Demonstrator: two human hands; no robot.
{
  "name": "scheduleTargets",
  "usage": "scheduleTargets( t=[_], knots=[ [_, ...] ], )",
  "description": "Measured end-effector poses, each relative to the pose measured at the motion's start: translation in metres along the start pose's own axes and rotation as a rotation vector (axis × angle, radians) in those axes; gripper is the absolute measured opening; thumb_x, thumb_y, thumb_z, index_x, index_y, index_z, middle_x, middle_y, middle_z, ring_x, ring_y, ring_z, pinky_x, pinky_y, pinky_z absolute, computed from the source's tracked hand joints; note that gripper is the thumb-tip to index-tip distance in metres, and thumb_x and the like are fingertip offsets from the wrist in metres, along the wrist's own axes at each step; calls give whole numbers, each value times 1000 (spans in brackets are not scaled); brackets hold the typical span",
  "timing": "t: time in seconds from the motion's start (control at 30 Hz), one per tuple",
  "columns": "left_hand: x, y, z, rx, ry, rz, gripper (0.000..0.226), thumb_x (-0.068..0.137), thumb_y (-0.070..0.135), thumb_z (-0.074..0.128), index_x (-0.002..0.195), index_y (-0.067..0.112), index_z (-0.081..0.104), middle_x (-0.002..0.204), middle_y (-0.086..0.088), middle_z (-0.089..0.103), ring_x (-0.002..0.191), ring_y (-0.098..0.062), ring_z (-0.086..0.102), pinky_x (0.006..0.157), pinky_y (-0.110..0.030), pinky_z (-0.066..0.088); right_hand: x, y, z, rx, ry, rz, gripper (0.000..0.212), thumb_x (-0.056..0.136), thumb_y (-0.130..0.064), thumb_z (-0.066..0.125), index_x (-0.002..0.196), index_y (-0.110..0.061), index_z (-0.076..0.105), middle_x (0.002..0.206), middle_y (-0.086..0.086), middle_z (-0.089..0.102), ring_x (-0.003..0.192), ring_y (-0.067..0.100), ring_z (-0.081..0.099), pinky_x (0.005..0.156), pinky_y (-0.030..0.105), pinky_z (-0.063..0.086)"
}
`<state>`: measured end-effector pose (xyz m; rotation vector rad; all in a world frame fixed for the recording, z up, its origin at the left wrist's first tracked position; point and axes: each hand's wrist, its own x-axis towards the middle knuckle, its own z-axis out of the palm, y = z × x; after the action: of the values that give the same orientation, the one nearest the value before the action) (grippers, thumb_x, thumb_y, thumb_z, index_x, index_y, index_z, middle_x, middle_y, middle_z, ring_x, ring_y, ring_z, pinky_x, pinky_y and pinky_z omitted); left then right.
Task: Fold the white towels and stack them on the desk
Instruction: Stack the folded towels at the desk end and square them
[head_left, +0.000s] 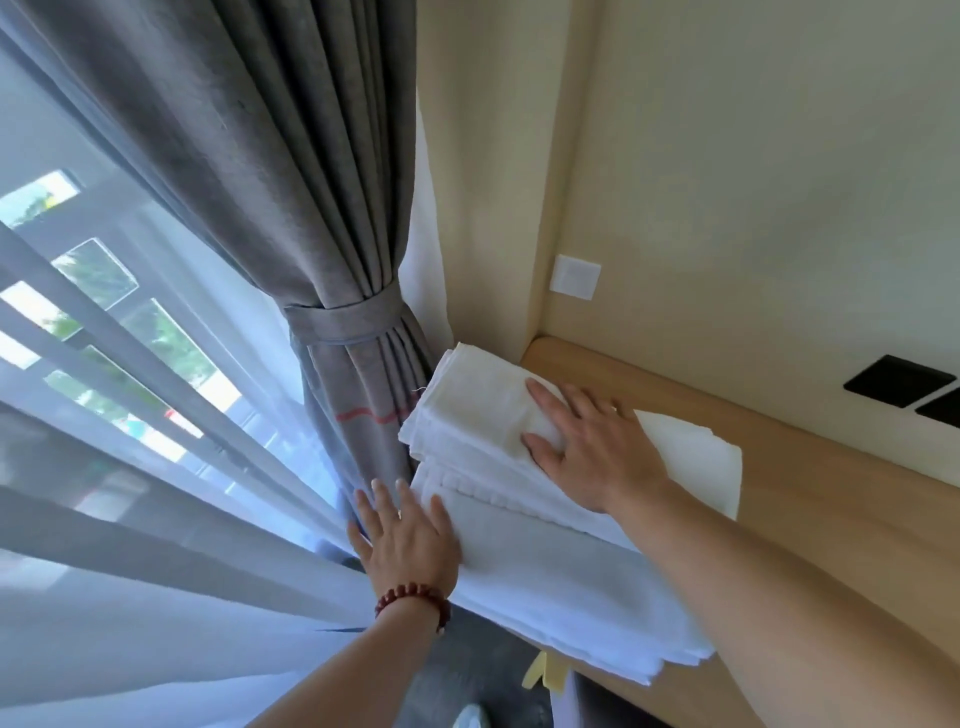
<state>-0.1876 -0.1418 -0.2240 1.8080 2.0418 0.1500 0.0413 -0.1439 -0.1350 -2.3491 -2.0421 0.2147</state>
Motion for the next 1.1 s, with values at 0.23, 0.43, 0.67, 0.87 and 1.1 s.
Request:
scheduleTargets(
  t=[0.23,0.43,0.67,0.87,1.1],
  knots=[
    [9,50,-4,-97,-70,-120,74,100,54,15,159,12,1,167,-4,-2,153,-22,-15,123,-48,-6,9,6,1,16,6,21,71,94,-70,16,158,-40,6,158,-1,34,138,26,38,113,48,32],
    [2,21,14,-134,-39,-29,67,101,53,18,156,15,24,161,-3,28,150,-23,17,123,-44,15,2,3,7,-28,48,0,73,93,-71,17,158,-38,14,152,1,42,128,27,48,107,46,38],
    [3,-7,42,-132,-20,-16,60,99,51,21,140,13,43,140,-12,47,125,-35,44,108,-46,38,-1,-5,15,-44,94,-4,72,94,-69,25,158,-36,20,152,5,43,131,31,47,109,51,34],
    [10,-19,49,-137,2,16,72,91,59,11,135,14,46,137,-9,47,124,-30,45,110,-45,35,-2,-12,13,-35,91,-26,73,94,-68,27,158,-34,23,151,6,44,132,31,47,109,52,34],
    [15,-23,41,-151,-98,63,59,97,54,20,139,17,39,136,-6,43,127,-29,42,111,-45,32,-9,-14,16,-50,99,-28,73,94,-68,28,158,-34,22,154,6,40,134,31,45,111,54,33]
  ],
)
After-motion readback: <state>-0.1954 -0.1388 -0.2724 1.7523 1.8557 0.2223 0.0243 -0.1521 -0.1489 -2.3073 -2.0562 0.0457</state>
